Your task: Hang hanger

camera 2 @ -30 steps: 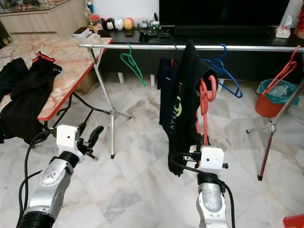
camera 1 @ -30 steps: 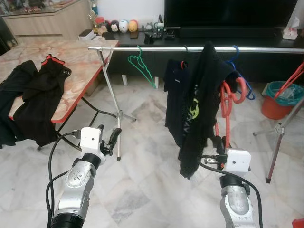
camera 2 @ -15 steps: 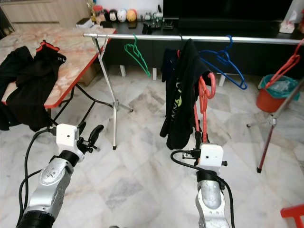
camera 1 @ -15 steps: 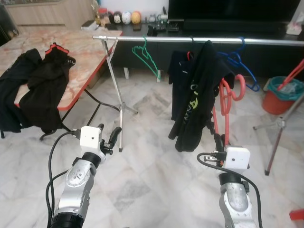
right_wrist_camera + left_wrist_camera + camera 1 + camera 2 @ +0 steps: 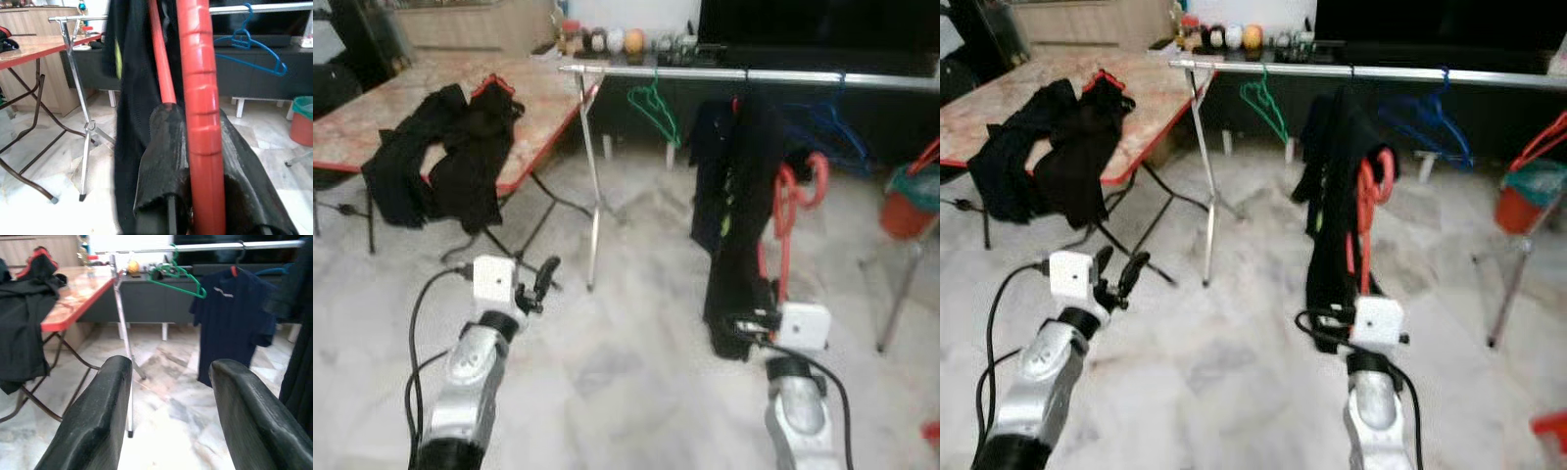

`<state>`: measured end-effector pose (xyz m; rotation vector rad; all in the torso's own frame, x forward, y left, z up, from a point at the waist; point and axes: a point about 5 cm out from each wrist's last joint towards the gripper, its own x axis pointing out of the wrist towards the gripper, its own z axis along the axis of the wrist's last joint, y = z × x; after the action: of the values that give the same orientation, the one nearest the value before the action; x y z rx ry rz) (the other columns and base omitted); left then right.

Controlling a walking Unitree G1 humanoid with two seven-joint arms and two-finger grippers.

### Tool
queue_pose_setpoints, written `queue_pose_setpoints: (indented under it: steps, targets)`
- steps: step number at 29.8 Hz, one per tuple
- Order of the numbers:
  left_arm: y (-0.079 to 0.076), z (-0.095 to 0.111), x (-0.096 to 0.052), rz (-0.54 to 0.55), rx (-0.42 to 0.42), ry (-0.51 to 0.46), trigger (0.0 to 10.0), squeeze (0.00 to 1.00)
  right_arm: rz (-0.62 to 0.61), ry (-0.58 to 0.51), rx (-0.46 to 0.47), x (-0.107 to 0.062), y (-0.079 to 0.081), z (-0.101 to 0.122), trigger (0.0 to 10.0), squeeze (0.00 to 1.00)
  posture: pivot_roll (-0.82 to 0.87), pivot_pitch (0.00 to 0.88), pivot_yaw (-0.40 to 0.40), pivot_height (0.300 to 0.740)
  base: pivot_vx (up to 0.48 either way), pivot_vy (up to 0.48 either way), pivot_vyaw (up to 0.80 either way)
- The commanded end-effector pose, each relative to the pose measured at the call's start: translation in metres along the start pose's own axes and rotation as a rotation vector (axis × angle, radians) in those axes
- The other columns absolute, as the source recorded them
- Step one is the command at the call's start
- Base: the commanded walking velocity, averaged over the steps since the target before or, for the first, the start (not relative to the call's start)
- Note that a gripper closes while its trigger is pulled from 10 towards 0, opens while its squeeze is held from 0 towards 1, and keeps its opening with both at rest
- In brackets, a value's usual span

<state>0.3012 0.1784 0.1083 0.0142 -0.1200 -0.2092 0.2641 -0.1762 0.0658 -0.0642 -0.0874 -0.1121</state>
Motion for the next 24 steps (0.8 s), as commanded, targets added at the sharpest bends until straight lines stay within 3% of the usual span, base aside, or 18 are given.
queue_pose_setpoints:
  steps: [1, 7, 13, 16, 18, 24]
  targets:
    - [-0.004, -0.001, 0.001, -0.024, 0.004, 0.01, 10.0, 0.0, -0.01, -0.048, 0.002, 0.004, -0.003, 0.009, 10.0, 0.0, -0.04, 0.011, 0.059, 0.74, -0.296, 0.0, 0.0]
    - [-0.005, -0.001, 0.0, -0.029, 0.002, 0.013, 10.0, 0.0, -0.011, -0.045, 0.003, 0.004, -0.003, 0.008, 10.0, 0.0, -0.04, 0.011, 0.06, 0.74, -0.294, 0.0, 0.0]
    - [-0.01, 0.001, 0.001, -0.081, 0.021, 0.019, 10.0, 0.0, -0.002, -0.043, 0.001, 0.005, -0.002, 0.008, 10.0, 0.0, -0.04, 0.012, 0.063, 0.74, 0.0, 0.0, 0.0]
    - [-0.019, 0.005, 0.0, -0.154, 0.04, 0.015, 10.0, 0.0, 0.026, -0.033, -0.001, 0.006, -0.002, 0.007, 10.0, 0.0, -0.04, 0.013, 0.064, 0.74, 0.0, 0.0, 0.0]
    - [-0.033, 0.012, -0.001, -0.29, 0.073, 0.011, 10.0, 0.0, 0.061, -0.026, -0.029, 0.006, -0.005, 0.006, 10.0, 0.0, -0.04, 0.013, 0.066, 0.74, 0.0, 0.0, 0.0]
    - [-0.04, 0.016, -0.003, -0.401, 0.103, 0.022, 10.0, 0.0, 0.111, -0.018, -0.059, 0.009, -0.01, 0.007, 10.0, 0.0, -0.04, 0.012, 0.069, 0.74, 0.0, 0.0, 0.0]
